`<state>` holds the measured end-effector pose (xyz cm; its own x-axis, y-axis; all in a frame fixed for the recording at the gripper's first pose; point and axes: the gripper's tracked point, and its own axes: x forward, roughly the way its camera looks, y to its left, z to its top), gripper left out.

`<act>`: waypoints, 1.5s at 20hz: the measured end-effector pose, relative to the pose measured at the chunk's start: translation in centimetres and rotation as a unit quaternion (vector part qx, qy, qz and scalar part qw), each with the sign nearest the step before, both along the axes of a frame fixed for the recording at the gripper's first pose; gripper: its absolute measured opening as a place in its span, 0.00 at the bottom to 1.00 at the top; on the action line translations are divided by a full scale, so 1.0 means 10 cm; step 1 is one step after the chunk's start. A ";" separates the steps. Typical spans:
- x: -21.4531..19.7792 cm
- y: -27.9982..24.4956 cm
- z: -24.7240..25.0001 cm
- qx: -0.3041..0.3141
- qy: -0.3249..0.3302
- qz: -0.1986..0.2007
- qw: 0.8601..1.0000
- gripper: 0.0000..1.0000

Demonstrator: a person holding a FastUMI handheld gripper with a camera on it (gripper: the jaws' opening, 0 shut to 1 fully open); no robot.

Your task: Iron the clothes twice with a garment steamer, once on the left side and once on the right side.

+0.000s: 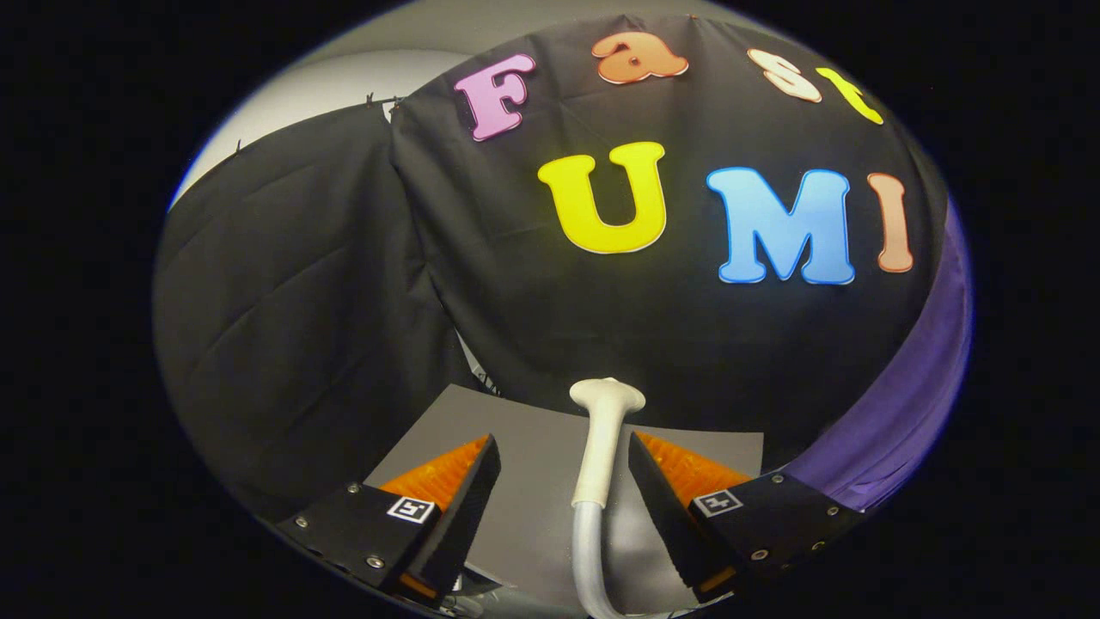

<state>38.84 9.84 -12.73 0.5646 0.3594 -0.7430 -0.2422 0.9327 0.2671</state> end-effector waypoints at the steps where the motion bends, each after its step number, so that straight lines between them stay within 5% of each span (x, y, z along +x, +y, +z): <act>1: 0.09 0.01 -0.11 0.000 0.013 -0.002 1.000 0.93; 12: 0.41 -0.06 -1.26 -0.024 0.124 0.012 0.992 0.88; 24: 0.51 0.13 -1.80 0.070 0.232 -0.014 0.970 0.71; 30: 0.49 0.06 -1.81 0.076 0.220 -0.018 0.972 0.41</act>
